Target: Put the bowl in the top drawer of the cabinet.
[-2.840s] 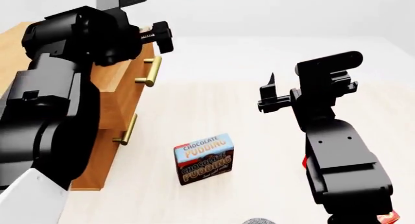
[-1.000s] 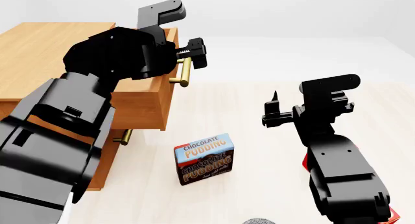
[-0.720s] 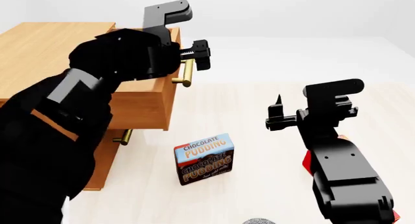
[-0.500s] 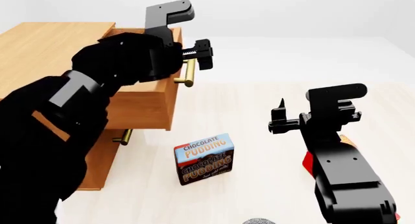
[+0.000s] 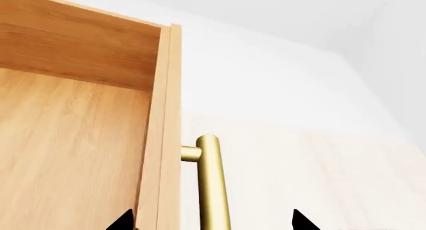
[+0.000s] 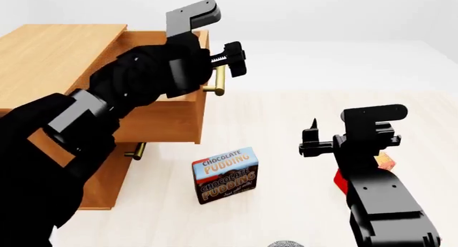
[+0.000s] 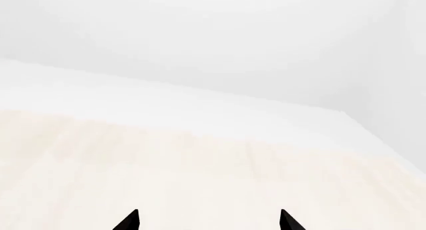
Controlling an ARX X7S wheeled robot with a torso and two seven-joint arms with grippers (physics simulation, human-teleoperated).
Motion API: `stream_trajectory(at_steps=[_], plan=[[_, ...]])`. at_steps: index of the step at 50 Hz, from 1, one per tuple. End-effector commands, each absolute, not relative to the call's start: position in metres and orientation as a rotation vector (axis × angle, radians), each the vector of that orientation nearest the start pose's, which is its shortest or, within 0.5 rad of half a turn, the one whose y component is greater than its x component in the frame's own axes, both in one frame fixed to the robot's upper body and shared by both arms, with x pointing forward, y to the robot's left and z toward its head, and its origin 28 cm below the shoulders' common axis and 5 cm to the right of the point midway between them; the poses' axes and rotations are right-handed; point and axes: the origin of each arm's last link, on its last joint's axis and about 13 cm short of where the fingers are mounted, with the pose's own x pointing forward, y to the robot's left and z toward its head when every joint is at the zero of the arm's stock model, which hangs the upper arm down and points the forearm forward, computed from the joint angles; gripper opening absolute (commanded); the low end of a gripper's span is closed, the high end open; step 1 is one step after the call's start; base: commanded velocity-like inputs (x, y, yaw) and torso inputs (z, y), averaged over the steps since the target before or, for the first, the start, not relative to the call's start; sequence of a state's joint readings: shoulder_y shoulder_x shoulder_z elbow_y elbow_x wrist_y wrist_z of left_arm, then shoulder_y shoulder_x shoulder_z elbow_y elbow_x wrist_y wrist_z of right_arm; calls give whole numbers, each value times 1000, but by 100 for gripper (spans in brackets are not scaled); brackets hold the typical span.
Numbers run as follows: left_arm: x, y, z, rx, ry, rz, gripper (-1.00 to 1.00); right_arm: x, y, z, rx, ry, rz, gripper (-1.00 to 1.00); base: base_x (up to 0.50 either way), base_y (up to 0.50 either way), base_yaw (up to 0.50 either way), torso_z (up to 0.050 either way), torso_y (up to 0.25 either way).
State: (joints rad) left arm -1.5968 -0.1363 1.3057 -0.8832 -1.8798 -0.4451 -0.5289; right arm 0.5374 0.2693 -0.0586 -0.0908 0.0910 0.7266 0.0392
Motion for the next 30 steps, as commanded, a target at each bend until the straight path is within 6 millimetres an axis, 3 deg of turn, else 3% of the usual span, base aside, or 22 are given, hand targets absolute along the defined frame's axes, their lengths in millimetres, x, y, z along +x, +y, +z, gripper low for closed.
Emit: stream_trajectory(at_steps=[1,12,19,30], plan=[[303,43,300,-461,629,-784,100,305,-155,119,-187,144,-61,100,0,0,0,0,0],[271,26,295,-392,633,-818,100,305,-156,109,-172,168,-46,100,-2,-1,0,0,0],[272,29,296,-381,595,-792,100,303,-157,107,-174,171,-48,100,0,0,-1,0,0],[270,40,313,-193,277,-676,100,301,-156,110,-186,168,-49,100,0,0,-2,0,0]])
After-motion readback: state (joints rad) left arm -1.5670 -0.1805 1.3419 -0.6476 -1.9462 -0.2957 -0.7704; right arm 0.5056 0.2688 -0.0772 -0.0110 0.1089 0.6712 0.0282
